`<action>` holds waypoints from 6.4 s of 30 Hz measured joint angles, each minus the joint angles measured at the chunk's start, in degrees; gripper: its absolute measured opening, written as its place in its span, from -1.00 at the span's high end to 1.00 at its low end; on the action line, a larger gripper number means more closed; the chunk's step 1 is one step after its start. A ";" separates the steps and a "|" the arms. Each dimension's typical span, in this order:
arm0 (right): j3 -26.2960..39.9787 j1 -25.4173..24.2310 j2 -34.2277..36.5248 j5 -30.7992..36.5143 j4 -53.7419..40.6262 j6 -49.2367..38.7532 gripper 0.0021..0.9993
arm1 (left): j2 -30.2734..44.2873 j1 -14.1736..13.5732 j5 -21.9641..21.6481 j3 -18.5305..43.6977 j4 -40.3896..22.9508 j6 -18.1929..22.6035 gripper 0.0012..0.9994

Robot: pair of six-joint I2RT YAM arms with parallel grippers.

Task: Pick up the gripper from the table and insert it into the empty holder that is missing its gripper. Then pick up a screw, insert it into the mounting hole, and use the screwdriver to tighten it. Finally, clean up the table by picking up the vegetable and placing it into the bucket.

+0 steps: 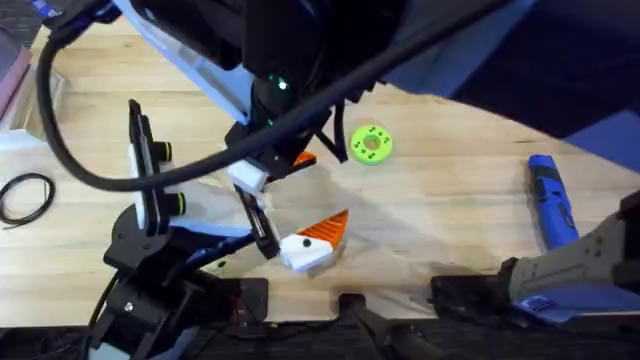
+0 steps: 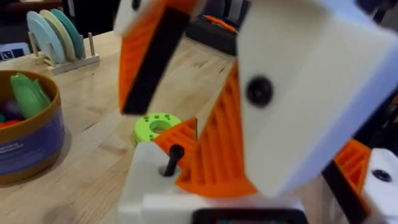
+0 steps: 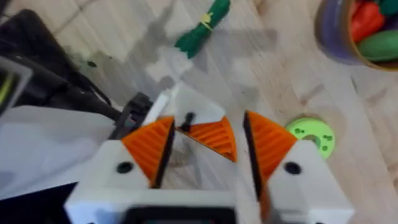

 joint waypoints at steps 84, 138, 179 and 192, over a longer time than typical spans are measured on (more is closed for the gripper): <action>-43.71 -16.47 -54.48 -25.09 5.05 -10.11 -0.98 | 0.00 0.00 -0.17 0.00 0.03 0.20 0.57; -43.74 -81.31 -31.98 6.26 8.00 -12.07 -0.99 | 0.00 0.00 -0.17 0.00 0.03 0.40 0.99; -51.76 -97.63 -11.23 1.56 17.72 -37.05 -0.72 | 0.00 0.00 -0.17 0.00 0.03 0.40 0.99; -52.30 -97.85 -11.72 0.44 19.32 -37.09 0.91 | 0.00 0.00 -0.17 0.00 0.03 0.42 0.99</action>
